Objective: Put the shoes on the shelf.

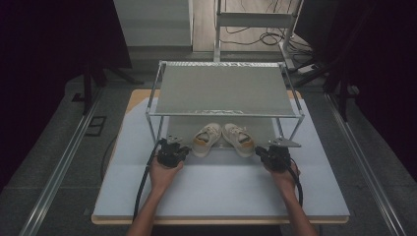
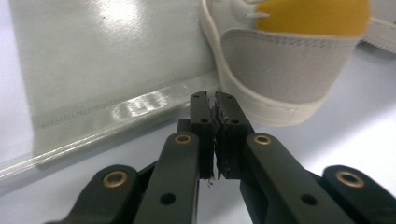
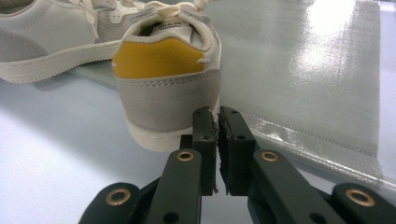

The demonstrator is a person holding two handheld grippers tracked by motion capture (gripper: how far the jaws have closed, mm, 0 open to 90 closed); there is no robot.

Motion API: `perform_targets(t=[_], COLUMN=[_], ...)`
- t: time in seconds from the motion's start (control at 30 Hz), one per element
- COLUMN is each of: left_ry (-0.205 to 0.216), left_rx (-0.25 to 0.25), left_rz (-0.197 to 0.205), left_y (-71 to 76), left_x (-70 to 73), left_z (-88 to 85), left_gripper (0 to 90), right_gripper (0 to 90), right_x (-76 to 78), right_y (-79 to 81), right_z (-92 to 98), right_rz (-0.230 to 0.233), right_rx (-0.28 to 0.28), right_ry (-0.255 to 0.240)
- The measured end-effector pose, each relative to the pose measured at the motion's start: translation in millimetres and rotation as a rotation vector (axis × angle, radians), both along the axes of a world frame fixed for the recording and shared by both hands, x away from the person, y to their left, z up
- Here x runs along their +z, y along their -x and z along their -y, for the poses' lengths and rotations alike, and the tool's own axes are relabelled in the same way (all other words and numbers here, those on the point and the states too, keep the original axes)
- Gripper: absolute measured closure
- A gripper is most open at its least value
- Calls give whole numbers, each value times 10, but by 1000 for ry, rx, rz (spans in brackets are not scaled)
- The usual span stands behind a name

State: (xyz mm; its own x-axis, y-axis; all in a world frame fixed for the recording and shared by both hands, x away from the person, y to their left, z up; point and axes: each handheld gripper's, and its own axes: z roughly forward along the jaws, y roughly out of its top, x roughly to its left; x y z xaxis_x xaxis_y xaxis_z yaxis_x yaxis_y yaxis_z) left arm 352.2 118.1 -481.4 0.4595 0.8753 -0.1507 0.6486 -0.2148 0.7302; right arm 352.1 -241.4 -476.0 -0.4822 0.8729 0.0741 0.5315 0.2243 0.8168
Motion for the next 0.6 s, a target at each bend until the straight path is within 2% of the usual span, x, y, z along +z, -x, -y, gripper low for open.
perform_targets(t=[0.23, 0.33, 0.6], left_ry=[9, 27, 25], left_rx=[-17, -22, -60], left_rz=[-3, -6, -12], left_y=[-7, -7, -12], left_x=[32, 42, 70], left_z=[70, 90, 266], left_gripper=[888, 889, 885], right_gripper=[883, 885, 885], right_x=[-2, 2, -4], right_y=[18, 30, 39], right_z=[-74, -110, -253], right_rz=[2, 1, 9], right_rx=[8, 20, 66], right_ry=[5, 3, -16])
